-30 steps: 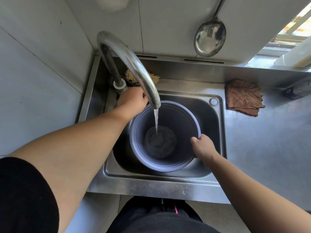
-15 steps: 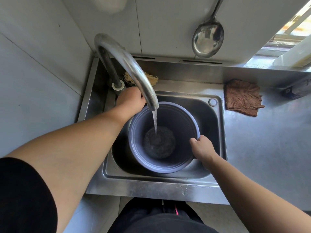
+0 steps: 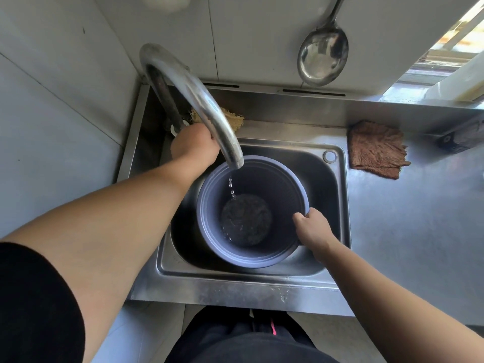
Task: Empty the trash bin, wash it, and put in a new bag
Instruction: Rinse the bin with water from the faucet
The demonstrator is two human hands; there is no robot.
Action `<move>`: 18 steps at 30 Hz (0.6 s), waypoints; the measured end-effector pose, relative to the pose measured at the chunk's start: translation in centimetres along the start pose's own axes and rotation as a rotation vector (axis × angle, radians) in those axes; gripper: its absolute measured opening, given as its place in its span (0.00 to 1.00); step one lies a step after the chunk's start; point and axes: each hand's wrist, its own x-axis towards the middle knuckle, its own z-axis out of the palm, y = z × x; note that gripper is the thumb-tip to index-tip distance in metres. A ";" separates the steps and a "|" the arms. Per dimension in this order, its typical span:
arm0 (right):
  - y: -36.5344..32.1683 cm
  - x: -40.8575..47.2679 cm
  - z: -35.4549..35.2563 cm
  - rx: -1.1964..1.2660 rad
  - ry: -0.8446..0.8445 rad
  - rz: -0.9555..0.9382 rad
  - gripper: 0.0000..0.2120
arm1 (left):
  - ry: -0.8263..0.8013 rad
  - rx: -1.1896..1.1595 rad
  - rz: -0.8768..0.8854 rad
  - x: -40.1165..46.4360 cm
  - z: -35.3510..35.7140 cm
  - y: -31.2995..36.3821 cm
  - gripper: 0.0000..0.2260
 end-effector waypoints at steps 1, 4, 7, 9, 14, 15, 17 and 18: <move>0.0 0.0 0.0 -0.003 -0.001 0.000 0.10 | -0.014 -0.047 -0.014 -0.1 0.4 0.0 0.13; 0.3 0.1 0.0 0.003 -0.004 0.008 0.09 | -0.082 -0.216 -0.036 -1.2 1.3 -0.6 0.14; 0.6 -0.1 0.3 -0.001 0.035 0.003 0.07 | -0.136 -0.227 -0.090 -3.7 2.8 -3.0 0.15; 0.9 -0.5 0.6 -0.012 0.125 -0.031 0.08 | -0.168 -0.337 -0.184 -5.9 4.3 -4.8 0.21; 0.6 -1.3 1.1 0.142 0.266 -0.040 0.23 | -0.194 -0.826 -0.380 -9.7 6.8 -5.7 0.22; 0.5 -1.2 1.1 0.201 0.280 -0.011 0.25 | -0.173 -0.872 -0.393 -9.8 6.9 -5.4 0.22; 0.2 -1.0 0.7 0.315 0.311 0.060 0.27 | -0.129 -0.915 -0.416 -10.0 7.1 -4.6 0.20; 0.1 -0.9 0.4 0.357 0.334 0.082 0.26 | -0.113 -0.931 -0.428 -10.1 7.2 -4.1 0.19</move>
